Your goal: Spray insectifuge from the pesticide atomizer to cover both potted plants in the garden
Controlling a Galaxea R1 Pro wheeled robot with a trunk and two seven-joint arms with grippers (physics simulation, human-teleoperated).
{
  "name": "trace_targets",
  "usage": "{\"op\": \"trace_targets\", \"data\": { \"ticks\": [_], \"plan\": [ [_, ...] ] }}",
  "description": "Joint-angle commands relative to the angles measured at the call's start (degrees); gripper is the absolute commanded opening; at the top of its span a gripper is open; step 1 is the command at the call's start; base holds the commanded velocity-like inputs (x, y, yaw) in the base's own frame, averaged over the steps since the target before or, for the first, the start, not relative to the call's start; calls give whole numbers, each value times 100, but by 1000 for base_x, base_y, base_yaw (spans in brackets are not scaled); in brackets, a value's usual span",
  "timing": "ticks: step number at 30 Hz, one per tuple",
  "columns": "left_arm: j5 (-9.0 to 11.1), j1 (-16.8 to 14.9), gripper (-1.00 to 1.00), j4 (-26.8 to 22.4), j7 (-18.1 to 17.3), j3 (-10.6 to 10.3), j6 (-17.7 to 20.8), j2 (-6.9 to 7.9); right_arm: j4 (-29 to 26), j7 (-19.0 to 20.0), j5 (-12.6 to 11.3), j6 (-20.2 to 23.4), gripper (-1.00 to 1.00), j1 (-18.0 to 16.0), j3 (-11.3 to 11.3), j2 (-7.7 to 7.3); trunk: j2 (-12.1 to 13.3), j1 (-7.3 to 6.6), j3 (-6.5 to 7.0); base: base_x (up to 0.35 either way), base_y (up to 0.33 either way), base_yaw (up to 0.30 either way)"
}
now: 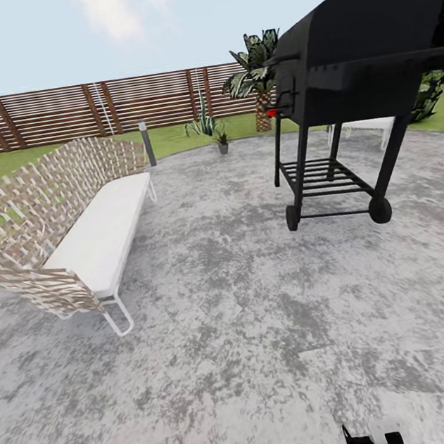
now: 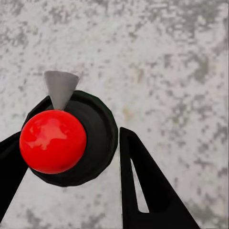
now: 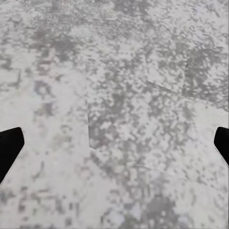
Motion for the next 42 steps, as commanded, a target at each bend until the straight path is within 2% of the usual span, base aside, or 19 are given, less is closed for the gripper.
{"op": "trace_targets", "data": {
  "ticks": [1,8,42],
  "plan": [
    [-18,-3,-100,5,2,31,-20,0,1,-20,-41,-12,100,-2,54,0,-2,2,-5,343,0,0],
    [-18,-3,-100,5,2,30,-20,0,1,-28,-41,-12,100,-2,54,0,-2,2,-5,343,0,113],
    [-15,-3,-100,5,2,31,-21,1,1,-28,-43,-21,100,-2,49,-5,-2,2,-5,343,0,21]
  ]
}}
